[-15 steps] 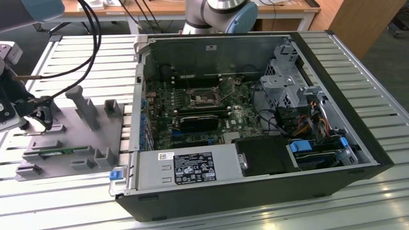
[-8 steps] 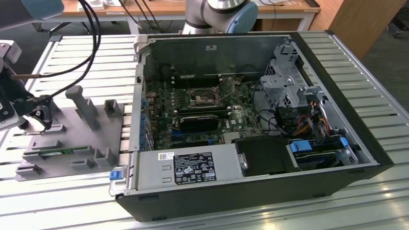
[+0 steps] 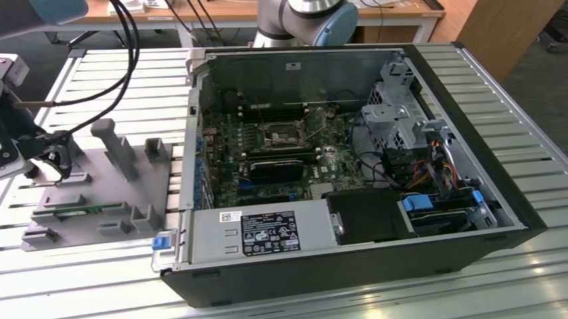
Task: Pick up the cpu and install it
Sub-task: 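Pick up the cpu and move it towards the insertion slot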
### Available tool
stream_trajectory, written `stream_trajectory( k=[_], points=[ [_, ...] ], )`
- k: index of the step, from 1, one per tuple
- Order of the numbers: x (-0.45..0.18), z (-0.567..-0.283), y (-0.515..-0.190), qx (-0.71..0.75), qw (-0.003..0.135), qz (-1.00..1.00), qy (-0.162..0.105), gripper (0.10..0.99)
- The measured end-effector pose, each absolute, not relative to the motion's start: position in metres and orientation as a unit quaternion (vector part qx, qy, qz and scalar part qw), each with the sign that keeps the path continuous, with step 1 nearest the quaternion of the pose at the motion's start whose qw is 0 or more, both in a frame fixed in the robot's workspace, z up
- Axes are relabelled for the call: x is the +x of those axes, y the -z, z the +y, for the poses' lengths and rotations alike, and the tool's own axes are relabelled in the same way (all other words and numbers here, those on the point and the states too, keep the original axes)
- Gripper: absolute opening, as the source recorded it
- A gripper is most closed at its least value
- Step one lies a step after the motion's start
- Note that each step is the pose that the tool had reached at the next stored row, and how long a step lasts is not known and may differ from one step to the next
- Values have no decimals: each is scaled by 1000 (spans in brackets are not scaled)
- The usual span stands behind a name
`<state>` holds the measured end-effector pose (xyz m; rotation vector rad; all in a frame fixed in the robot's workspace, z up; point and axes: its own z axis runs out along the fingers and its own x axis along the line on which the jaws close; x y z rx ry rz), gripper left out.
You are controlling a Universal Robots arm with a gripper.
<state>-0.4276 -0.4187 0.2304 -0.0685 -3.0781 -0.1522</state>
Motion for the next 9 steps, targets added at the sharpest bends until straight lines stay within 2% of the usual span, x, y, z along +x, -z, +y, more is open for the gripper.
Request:
stream_trajectory(
  k=[9],
  points=[
    [-428, -419, -233, -22, 29, -998, 49, 541]
  ],
)
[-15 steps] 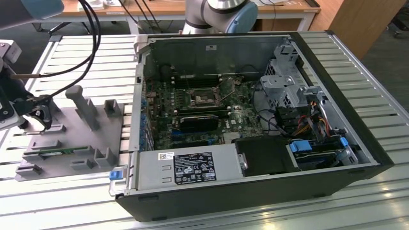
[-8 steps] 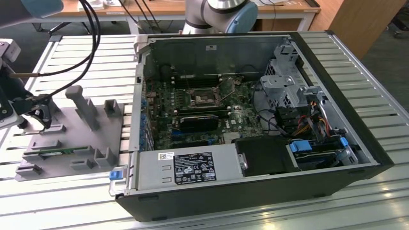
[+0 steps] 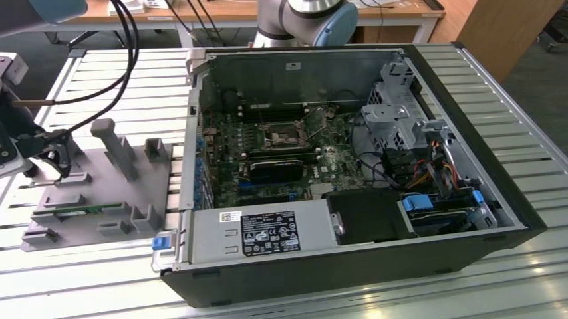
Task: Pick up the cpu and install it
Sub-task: 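Pick up the cpu and move it towards the insertion slot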
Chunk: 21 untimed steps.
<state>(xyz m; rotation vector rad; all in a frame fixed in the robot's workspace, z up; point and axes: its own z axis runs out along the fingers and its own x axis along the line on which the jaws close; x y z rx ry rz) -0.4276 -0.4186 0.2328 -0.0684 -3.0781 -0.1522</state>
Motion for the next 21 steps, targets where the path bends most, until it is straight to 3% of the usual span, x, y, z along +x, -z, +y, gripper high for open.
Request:
stream_trajectory(
  k=[21],
  points=[
    [-428, -418, -239, -22, 30, -998, 49, 541]
  ],
)
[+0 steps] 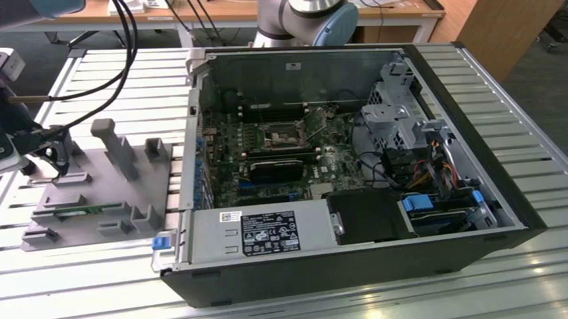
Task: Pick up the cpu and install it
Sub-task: 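Pick up the cpu and move it towards the insertion slot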
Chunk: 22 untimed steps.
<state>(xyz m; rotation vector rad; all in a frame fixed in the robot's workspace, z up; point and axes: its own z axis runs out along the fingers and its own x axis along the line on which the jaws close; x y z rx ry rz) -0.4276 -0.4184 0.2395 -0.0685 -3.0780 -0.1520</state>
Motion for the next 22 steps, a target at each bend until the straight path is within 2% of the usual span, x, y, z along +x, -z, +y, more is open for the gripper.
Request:
stream_trajectory(
  k=[22],
  points=[
    [-428, -418, -249, -22, 29, -998, 49, 541]
  ],
)
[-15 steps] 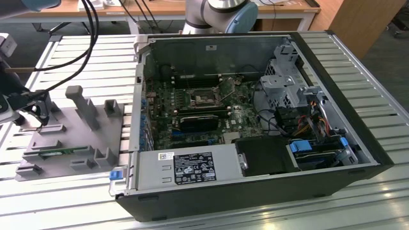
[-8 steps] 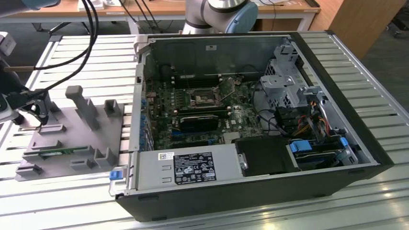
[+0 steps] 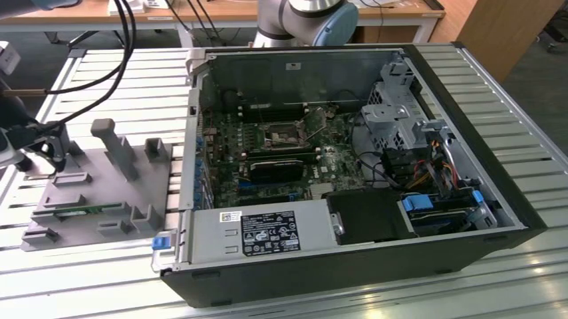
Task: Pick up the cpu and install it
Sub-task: 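Pick up the cpu and move it towards the insertion slot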
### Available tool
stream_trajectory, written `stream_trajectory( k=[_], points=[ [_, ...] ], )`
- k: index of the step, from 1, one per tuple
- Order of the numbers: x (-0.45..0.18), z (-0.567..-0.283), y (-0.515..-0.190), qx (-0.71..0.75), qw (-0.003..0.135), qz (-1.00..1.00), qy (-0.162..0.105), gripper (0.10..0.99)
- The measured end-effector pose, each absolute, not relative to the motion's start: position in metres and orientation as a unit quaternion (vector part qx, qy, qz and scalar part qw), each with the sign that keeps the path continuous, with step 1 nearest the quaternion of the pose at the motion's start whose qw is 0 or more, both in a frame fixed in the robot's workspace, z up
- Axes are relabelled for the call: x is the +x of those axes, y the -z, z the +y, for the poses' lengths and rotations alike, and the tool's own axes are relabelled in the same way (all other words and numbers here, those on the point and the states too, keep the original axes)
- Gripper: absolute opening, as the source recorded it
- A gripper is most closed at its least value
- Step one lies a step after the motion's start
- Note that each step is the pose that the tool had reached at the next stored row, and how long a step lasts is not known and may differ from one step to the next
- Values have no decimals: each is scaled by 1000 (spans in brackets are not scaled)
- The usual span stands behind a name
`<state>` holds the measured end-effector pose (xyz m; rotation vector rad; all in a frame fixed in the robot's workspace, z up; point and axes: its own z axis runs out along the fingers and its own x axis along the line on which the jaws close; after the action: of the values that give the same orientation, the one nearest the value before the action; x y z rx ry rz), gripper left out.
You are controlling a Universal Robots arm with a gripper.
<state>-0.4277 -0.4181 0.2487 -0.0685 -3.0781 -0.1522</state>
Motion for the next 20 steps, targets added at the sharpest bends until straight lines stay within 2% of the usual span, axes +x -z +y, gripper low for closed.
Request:
stream_trajectory(
  k=[20],
  points=[
    [-428, -418, -259, -22, 30, -998, 49, 541]
  ],
)
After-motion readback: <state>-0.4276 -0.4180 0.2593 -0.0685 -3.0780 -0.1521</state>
